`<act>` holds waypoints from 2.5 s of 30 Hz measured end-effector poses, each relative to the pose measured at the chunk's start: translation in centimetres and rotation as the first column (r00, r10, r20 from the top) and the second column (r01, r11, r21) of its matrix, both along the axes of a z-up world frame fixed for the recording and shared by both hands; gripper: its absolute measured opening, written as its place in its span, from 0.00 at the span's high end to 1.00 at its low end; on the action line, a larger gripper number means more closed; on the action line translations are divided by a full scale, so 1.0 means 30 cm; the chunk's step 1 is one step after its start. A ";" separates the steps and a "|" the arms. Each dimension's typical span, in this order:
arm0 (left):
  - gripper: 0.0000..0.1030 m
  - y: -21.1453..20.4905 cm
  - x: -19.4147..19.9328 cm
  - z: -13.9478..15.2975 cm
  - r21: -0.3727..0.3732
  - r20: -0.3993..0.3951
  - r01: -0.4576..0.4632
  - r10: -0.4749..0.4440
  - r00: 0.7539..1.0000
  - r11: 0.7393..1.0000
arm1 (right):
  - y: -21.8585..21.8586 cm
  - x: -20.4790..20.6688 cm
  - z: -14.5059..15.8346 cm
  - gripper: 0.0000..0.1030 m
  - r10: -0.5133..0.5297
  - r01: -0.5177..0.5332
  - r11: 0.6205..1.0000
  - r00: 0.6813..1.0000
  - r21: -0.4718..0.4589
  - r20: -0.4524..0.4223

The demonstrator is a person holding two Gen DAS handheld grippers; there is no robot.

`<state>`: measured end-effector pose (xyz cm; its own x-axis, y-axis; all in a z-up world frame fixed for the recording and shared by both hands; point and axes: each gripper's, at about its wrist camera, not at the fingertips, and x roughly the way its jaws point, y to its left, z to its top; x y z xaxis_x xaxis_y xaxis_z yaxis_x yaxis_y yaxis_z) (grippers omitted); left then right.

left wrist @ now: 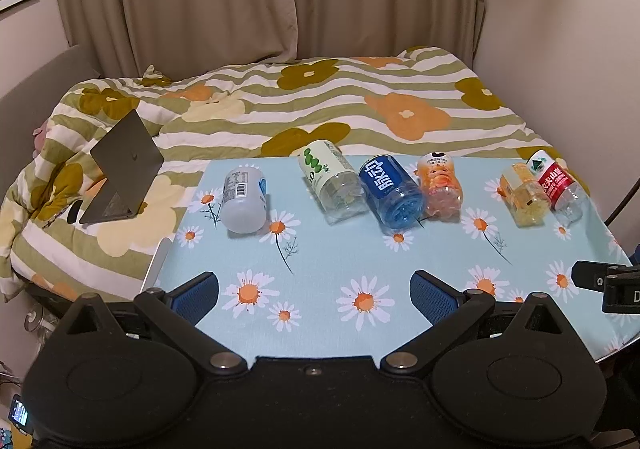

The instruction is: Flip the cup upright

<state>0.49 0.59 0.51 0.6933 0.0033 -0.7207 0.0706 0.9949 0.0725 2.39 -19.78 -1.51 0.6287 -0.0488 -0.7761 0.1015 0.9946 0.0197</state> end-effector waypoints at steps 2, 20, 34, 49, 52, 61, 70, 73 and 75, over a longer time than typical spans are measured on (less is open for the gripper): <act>0.00 0.000 0.000 0.000 0.000 0.000 0.000 0.000 1.000 1.000 | 0.007 0.012 -0.008 0.00 0.003 -0.003 1.000 1.000 -0.005 -0.004; 0.00 0.022 0.022 0.000 -0.001 -0.008 -0.004 0.004 1.000 1.000 | 0.005 0.011 -0.009 0.00 0.003 -0.003 1.000 1.000 -0.005 -0.006; 0.00 0.023 0.024 -0.007 0.003 -0.011 -0.005 0.005 1.000 1.000 | 0.000 0.006 -0.006 0.00 0.003 -0.003 1.000 1.000 -0.004 -0.007; 0.00 0.021 0.023 -0.006 0.005 -0.012 -0.007 0.007 1.000 1.000 | 0.000 0.015 -0.014 0.00 0.002 -0.002 1.000 1.000 -0.002 -0.009; 0.00 0.021 0.023 -0.005 0.005 -0.012 -0.006 0.006 1.000 1.000 | -0.002 0.016 -0.014 0.00 0.003 -0.003 1.000 1.000 0.000 -0.006; 0.00 0.023 0.020 -0.004 0.003 -0.013 -0.008 0.008 1.000 1.000 | -0.009 0.022 -0.012 0.00 0.005 -0.005 1.000 1.000 0.006 -0.005; 0.00 -0.073 0.080 0.031 -0.003 -0.016 -0.010 0.010 1.000 1.000 | -0.092 0.042 0.010 0.00 0.034 -0.034 0.999 0.999 0.016 -0.016; 0.00 -0.133 0.124 0.045 -0.007 -0.013 0.006 -0.006 1.000 1.000 | -0.137 0.061 0.009 0.00 0.052 -0.051 0.998 0.998 0.020 -0.025; 0.00 -0.170 0.162 0.051 -0.014 -0.013 0.026 -0.026 1.000 1.000 | -0.160 0.074 0.001 0.00 0.057 -0.056 0.998 0.998 0.019 -0.028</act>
<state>5.34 -4.51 2.04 0.6831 -0.0244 -0.7299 0.0973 0.9936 0.0578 4.62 -24.56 -1.49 0.6077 0.0003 -0.7942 0.0461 0.9983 0.0357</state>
